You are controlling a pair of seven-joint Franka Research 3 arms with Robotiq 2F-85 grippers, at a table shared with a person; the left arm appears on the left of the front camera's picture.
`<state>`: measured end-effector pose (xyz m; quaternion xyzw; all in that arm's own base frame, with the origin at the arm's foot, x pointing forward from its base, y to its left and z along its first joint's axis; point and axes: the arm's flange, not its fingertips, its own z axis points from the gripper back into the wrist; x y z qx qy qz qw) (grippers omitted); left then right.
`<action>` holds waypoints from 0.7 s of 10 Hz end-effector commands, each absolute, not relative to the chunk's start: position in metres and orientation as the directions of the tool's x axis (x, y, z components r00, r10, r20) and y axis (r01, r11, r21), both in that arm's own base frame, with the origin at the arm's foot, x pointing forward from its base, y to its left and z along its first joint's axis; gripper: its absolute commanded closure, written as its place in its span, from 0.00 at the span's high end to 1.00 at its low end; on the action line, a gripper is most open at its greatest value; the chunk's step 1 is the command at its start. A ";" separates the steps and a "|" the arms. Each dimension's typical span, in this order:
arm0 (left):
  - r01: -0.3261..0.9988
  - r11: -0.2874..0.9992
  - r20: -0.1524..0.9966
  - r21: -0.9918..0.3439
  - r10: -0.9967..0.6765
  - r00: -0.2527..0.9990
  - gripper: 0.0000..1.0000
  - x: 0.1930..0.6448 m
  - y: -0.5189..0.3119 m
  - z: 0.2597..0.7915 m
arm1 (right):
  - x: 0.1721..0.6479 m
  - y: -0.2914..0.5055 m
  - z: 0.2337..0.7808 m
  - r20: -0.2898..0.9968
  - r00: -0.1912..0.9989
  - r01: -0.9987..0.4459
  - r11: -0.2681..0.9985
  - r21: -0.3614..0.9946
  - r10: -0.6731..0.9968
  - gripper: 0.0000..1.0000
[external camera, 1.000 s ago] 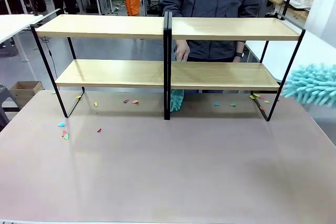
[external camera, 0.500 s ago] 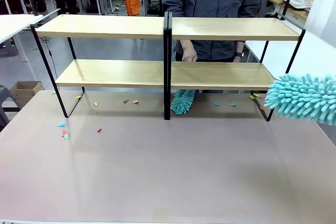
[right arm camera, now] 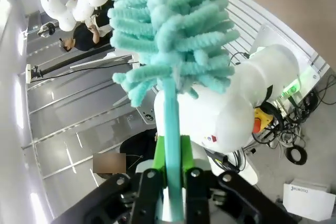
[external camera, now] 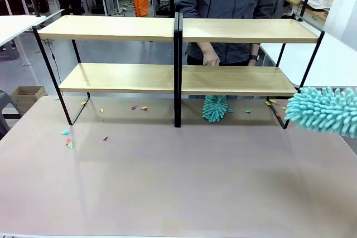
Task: Clean the shelves.
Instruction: Clean a randomly selected level of the Shelf with the Duster.
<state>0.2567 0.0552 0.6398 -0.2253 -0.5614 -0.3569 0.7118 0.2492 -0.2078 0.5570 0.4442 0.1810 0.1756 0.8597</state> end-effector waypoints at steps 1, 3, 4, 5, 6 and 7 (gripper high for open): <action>0.765 0.639 0.960 0.079 -0.254 0.113 1.00 0.258 0.055 0.638 | 0.251 -0.196 0.559 -0.174 0.863 -0.145 0.564 0.813 0.474 0.12; 0.765 0.639 0.960 0.079 -0.254 0.113 1.00 0.258 0.055 0.638 | 0.251 -0.196 0.559 -0.174 0.863 -0.145 0.564 0.813 0.474 0.12; 0.765 0.639 0.960 0.079 -0.254 0.113 1.00 0.258 0.055 0.638 | 0.250 -0.202 0.556 -0.165 0.866 -0.143 0.549 0.824 0.472 0.12; 0.765 0.639 0.960 0.079 -0.254 0.113 1.00 0.258 0.055 0.638 | 0.250 -0.211 0.564 -0.134 0.946 -0.073 0.597 0.799 0.294 0.12; 0.765 0.639 0.960 0.079 -0.254 0.113 1.00 0.258 0.055 0.638 | 0.248 -0.229 0.571 -0.081 0.994 0.021 0.628 0.778 0.067 0.12; 0.765 0.639 0.960 0.079 -0.254 0.113 1.00 0.258 0.055 0.638 | 0.243 -0.244 0.577 -0.074 0.996 0.091 0.636 0.766 -0.054 0.12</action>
